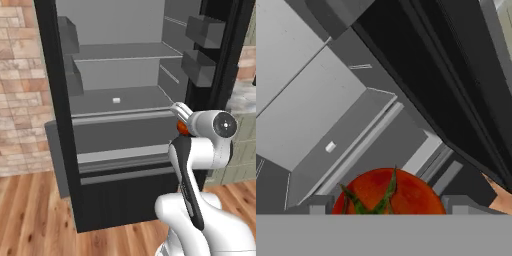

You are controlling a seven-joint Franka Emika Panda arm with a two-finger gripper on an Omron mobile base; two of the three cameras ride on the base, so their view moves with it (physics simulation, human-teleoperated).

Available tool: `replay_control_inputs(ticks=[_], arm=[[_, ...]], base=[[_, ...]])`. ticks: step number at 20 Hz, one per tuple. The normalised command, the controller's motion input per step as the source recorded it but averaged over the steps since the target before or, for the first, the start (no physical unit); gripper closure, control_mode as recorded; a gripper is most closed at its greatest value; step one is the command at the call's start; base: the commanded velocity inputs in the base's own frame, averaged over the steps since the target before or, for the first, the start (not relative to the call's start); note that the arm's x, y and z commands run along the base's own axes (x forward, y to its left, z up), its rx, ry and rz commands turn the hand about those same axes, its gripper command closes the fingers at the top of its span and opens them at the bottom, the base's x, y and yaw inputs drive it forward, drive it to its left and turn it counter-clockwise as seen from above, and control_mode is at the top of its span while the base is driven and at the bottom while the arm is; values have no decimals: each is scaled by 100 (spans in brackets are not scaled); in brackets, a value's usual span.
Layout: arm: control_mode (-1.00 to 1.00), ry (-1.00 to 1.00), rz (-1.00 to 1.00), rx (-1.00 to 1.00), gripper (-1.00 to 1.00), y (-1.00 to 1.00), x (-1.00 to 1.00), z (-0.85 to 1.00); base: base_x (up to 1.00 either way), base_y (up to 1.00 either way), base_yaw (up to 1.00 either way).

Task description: Pick tomato from the fridge and place it on the plate on the counter.

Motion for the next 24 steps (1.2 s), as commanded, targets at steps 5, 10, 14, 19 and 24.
replay_control_inputs(ticks=[5,10,14,19,24], arm=[[100,0,0,0,100,0,0,0],[100,0,0,0,100,0,0,0],[100,0,0,0,100,0,0,0],[100,0,0,0,100,0,0,0],[100,0,0,0,100,0,0,0]], base=[[-49,-47,0],[-64,-43,0],[-46,-53,0],[-6,-74,0],[0,-79,0]])
